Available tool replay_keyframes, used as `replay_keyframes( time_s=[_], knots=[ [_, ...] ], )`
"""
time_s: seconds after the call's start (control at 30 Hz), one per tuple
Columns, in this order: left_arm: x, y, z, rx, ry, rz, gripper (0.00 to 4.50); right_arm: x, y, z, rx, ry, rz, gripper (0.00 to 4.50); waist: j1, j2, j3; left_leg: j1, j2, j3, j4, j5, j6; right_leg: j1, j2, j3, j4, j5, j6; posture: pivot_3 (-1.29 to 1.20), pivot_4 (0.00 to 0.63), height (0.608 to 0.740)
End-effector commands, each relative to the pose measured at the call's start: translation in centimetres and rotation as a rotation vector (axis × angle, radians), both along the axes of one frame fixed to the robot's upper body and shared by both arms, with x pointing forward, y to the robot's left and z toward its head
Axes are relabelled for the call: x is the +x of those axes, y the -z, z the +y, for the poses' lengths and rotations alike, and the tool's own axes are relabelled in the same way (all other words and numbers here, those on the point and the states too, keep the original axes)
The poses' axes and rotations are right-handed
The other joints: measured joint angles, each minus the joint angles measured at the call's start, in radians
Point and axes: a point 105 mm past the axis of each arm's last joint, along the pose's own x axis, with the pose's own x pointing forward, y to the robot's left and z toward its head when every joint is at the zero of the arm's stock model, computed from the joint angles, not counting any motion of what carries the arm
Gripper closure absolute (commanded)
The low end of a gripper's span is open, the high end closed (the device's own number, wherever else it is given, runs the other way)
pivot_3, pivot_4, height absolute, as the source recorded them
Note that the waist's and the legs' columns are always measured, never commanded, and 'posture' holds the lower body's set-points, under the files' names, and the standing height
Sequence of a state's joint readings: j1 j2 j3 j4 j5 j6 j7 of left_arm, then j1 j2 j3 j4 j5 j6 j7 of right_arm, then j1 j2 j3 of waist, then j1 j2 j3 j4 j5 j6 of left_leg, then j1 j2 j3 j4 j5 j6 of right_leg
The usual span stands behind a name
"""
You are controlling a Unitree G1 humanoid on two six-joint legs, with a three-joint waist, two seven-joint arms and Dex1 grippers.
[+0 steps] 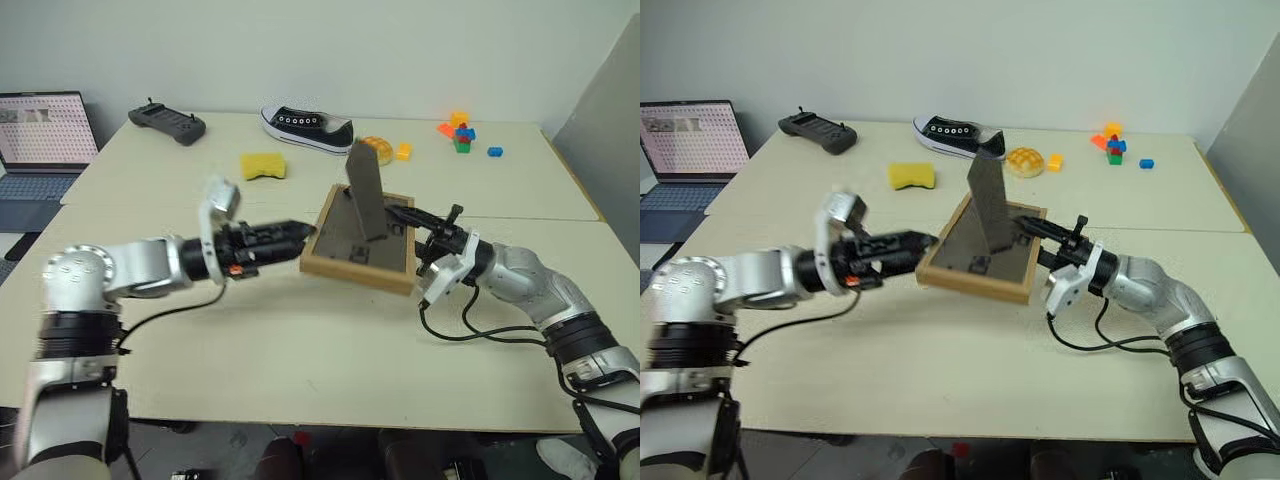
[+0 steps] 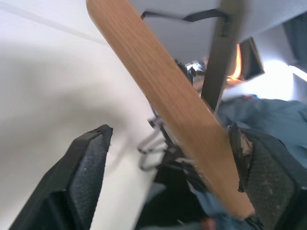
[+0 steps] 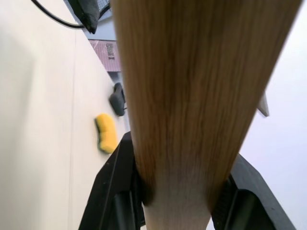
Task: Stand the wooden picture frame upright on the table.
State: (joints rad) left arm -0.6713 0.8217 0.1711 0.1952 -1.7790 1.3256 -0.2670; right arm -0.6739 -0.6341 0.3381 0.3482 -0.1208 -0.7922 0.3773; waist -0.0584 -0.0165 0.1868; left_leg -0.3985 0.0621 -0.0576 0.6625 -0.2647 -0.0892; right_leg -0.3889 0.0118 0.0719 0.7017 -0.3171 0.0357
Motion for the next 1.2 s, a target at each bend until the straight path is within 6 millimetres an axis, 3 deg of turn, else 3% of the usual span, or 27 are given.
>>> replay_keyframes(
  time_s=[0.03,0.1,0.23,0.37,0.5,0.57,0.63,0.83,0.97,1.07,1.2],
  knots=[
    [0.6,-1.5,1.3,0.217,-0.158,-0.268,0.00,2.3,-0.6,0.8,0.246,-0.032,0.544,3.15,0.000,0.000,0.000,0.000,0.000,0.000,0.000,0.000,0.000,0.000,0.000,0.000,0.000,0.000,0.000,0.00,0.150,0.740],
    [0.9,-0.9,0.8,0.381,-0.203,-0.408,0.00,3.4,-0.8,1.2,0.361,-0.062,0.754,3.15,0.003,0.000,0.000,0.000,0.001,0.000,0.000,0.000,0.000,0.001,0.001,-0.001,0.000,0.001,-0.001,0.00,0.150,0.740],
    [1.0,-0.6,-0.7,0.453,-0.260,-0.636,0.00,4.4,0.4,1.5,0.470,-0.115,1.125,3.15,0.022,0.001,0.000,0.000,0.000,0.001,0.000,0.001,-0.001,0.000,0.000,0.000,-0.001,0.000,-0.001,0.00,0.150,0.740],
    [1.1,2.3,-1.8,0.506,-0.290,-0.715,0.00,5.3,4.9,1.3,0.426,-0.049,1.280,3.15,0.033,0.000,0.000,-0.001,-0.001,0.001,-0.001,0.000,-0.001,-0.001,0.001,-0.001,-0.004,0.000,-0.001,0.00,0.150,0.740],
    [0.8,3.1,-2.3,0.472,-0.297,-0.717,0.00,5.5,6.9,1.2,0.421,-0.025,1.348,3.15,0.031,0.001,0.000,-0.002,-0.001,0.002,-0.001,-0.002,0.003,-0.001,0.001,0.000,-0.004,0.001,-0.001,0.00,0.150,0.740],
    [0.9,3.7,-2.2,0.469,-0.298,-0.709,0.00,5.5,7.6,1.0,0.409,0.000,1.349,2.44,0.028,0.000,0.000,-0.002,-0.001,0.002,-0.001,-0.002,0.004,-0.002,0.001,0.000,-0.003,0.001,-0.001,0.00,0.150,0.740],
    [0.8,4.3,-2.2,0.479,-0.285,-0.706,0.00,5.4,7.9,0.8,0.406,0.003,1.355,2.02,0.026,0.001,0.000,-0.001,-0.001,0.002,-0.001,-0.002,0.004,-0.001,0.001,0.000,-0.003,0.001,-0.001,0.00,0.150,0.740],
    [1.3,4.2,-2.1,0.480,-0.277,-0.712,0.00,4.6,7.6,-0.3,0.377,0.033,1.299,0.83,0.027,0.001,0.000,-0.001,-0.001,0.001,-0.001,-0.002,0.004,-0.001,0.001,0.000,-0.003,0.001,-0.001,0.00,0.150,0.740],
    [2.3,4.0,-0.9,0.517,-0.271,-0.691,0.00,3.1,7.8,-3.7,0.299,0.160,1.235,0.03,0.033,0.000,0.000,-0.002,-0.001,0.001,-0.001,-0.002,0.004,-0.001,0.001,-0.001,-0.003,0.001,-0.001,0.00,0.150,0.740],
    [3.4,3.4,0.9,0.583,-0.279,-0.697,0.00,1.4,5.8,-6.2,0.254,0.232,1.135,0.03,0.033,0.001,0.001,-0.002,-0.002,0.001,-0.001,-0.002,0.004,-0.001,0.001,-0.001,-0.003,0.000,-0.001,0.00,0.150,0.740],
    [4.8,3.3,3.2,0.675,-0.287,-0.724,0.00,-1.5,2.3,-6.5,0.304,0.164,1.123,0.03,0.024,0.001,0.001,-0.001,-0.001,0.001,-0.002,-0.002,0.004,-0.001,0.002,0.000,-0.003,0.000,-0.001,0.00,0.150,0.740]
  ],
)
